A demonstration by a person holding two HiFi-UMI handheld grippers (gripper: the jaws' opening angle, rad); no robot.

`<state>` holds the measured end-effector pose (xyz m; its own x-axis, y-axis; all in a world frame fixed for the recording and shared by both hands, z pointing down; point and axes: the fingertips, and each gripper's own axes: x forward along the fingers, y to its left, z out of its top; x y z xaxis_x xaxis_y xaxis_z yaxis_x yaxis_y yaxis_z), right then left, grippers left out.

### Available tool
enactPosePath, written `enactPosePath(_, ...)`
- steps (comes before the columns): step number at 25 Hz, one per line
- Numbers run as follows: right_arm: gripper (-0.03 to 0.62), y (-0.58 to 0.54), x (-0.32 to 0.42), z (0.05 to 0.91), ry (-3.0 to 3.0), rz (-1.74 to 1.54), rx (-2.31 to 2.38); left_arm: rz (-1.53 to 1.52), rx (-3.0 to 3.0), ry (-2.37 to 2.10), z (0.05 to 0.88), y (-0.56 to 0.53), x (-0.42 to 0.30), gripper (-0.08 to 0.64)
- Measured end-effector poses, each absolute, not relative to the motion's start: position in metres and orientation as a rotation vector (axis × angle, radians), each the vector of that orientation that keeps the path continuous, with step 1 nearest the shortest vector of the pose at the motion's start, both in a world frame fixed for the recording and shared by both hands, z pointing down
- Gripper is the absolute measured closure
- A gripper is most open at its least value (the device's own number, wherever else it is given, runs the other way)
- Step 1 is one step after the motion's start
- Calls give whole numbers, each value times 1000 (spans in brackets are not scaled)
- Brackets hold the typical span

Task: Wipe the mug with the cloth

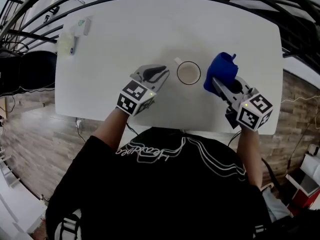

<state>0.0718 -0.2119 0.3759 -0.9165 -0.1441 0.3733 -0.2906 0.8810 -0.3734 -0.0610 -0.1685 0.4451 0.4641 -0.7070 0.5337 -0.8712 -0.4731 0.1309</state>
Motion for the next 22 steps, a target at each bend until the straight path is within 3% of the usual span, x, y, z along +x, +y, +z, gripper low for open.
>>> enactPosePath(12,541,-66,114,294,-2870,424,209,175,2351,-1363,327,-44,33,541)
enactPosePath(22,541,-18,140,268,-2911,426,139,180,2429,-1372,279,2,79,552)
